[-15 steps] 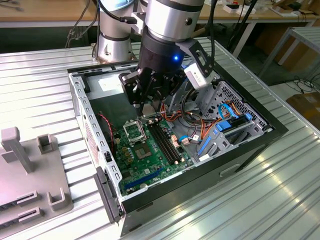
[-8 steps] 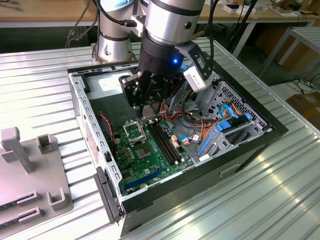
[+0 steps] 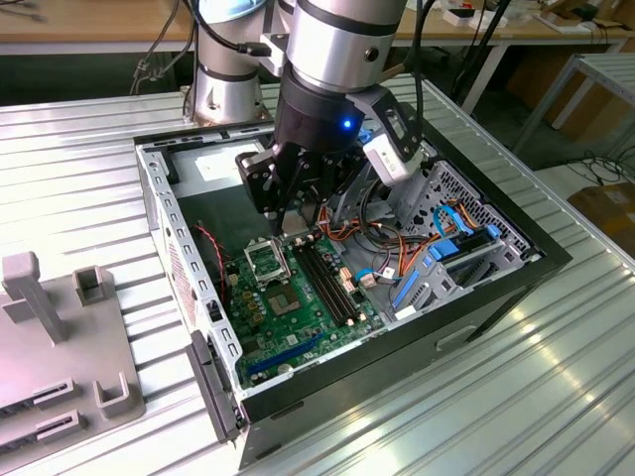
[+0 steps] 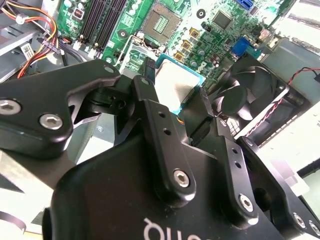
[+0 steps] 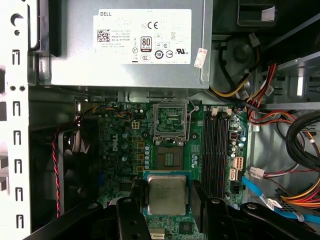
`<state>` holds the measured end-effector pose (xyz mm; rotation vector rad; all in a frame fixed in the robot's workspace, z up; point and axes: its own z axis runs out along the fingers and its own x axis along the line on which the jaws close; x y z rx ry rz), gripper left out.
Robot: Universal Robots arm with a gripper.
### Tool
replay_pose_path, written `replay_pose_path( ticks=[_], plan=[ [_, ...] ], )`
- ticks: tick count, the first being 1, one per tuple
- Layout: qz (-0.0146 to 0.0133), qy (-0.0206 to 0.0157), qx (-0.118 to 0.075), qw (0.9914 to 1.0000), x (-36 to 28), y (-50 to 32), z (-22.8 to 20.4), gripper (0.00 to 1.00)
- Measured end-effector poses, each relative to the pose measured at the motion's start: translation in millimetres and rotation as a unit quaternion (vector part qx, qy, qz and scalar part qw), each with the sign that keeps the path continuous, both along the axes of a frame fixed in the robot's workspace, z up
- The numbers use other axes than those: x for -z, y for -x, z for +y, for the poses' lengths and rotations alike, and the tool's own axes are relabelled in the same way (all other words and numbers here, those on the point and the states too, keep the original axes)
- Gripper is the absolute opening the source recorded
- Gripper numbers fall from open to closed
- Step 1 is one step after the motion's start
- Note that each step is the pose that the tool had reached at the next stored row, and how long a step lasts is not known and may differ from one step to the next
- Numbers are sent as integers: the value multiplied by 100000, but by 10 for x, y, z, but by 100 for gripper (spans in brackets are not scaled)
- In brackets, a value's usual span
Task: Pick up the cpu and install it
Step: 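Place the cpu into insertion slot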
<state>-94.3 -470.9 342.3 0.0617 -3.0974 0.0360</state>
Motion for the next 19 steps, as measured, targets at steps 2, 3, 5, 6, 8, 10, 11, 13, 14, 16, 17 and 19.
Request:
replay_pose_path(
  ticks=[2,3,5,6,8,10,11,13,14,16,17,19],
  plan=[
    [-2,2,-2,100000,2,0,0,47],
    [-2,1,-1,100000,5,0,0,47],
    [-2,-3,-2,100000,12,0,0,47],
    [-3,-4,-2,100000,16,0,0,47],
    [-1,1,3,100000,30,0,-1,47],
    [1,8,-1,100000,38,0,-4,47],
    [3,11,-1,100000,42,0,-6,47],
    [-1,2,-1,100000,49,0,-9,47],
    [0,4,3,100000,52,0,-9,47],
    [0,6,-2,100000,57,0,-11,47],
    [0,6,-1,100000,58,0,-11,47],
    [1,4,-1,100000,61,0,-11,47]
  ],
)
